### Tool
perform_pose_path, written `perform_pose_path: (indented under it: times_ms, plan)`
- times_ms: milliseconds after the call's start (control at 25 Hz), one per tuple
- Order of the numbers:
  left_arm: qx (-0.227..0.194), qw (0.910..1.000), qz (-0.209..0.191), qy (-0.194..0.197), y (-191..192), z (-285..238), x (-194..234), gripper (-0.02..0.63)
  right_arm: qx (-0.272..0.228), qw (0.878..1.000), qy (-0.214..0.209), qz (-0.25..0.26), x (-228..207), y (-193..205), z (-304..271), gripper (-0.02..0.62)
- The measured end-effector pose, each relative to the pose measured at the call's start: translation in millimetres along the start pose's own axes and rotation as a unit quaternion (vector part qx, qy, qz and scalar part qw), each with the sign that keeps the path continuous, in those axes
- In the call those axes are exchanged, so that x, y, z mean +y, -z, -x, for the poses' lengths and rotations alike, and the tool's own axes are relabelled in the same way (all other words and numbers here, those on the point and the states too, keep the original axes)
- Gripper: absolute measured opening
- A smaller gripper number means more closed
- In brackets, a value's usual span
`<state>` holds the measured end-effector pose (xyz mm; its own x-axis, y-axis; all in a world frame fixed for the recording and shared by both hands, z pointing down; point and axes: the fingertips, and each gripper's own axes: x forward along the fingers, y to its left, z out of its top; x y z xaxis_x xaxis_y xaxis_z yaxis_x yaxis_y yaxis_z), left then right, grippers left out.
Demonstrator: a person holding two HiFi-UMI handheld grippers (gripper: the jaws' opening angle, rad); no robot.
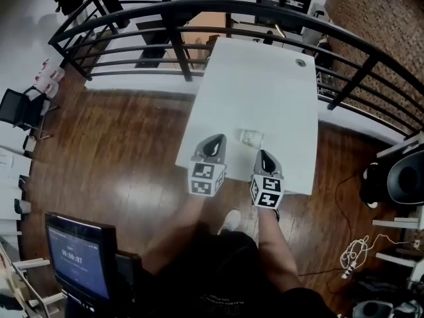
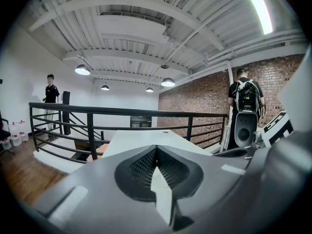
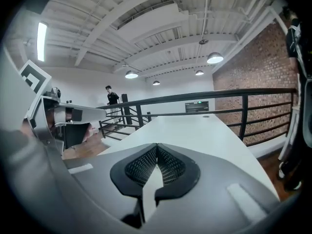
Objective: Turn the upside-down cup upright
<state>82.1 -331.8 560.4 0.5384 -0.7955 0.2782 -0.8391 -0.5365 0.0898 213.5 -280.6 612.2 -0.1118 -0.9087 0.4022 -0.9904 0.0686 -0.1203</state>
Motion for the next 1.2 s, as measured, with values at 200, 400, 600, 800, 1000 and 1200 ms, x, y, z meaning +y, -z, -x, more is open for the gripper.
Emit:
perform_pose_path:
  times_ms: [200, 400, 600, 800, 1000, 1200]
  plan:
    - [0.001, 1.0000, 0.007, -0.006, -2, -13, 6, 0.002, 0.022, 1.000, -0.006, 0.001, -6, 7, -15, 0.037]
    - [0.004, 0.9999, 0.009, 0.007, -5, -32, 10, 0.002, 0.051, 0.999, -0.015, -0.008, -12, 11, -37, 0.080]
    - [0.008, 0.9997, 0.012, 0.022, -8, -46, 10, 0.002, 0.077, 0.996, -0.026, -0.045, -24, 19, -53, 0.084]
    - [0.013, 0.9996, 0.011, 0.022, -6, -51, 21, 0.002, 0.095, 0.990, -0.043, -0.097, -33, 30, -63, 0.114]
    - [0.028, 0.9993, 0.012, 0.020, 5, -54, 33, 0.002, 0.107, 0.985, -0.052, -0.125, -35, 32, -74, 0.129]
    - [0.030, 0.9992, 0.012, 0.023, 3, -62, 36, 0.002, 0.137, 0.974, -0.061, -0.173, -37, 42, -84, 0.127]
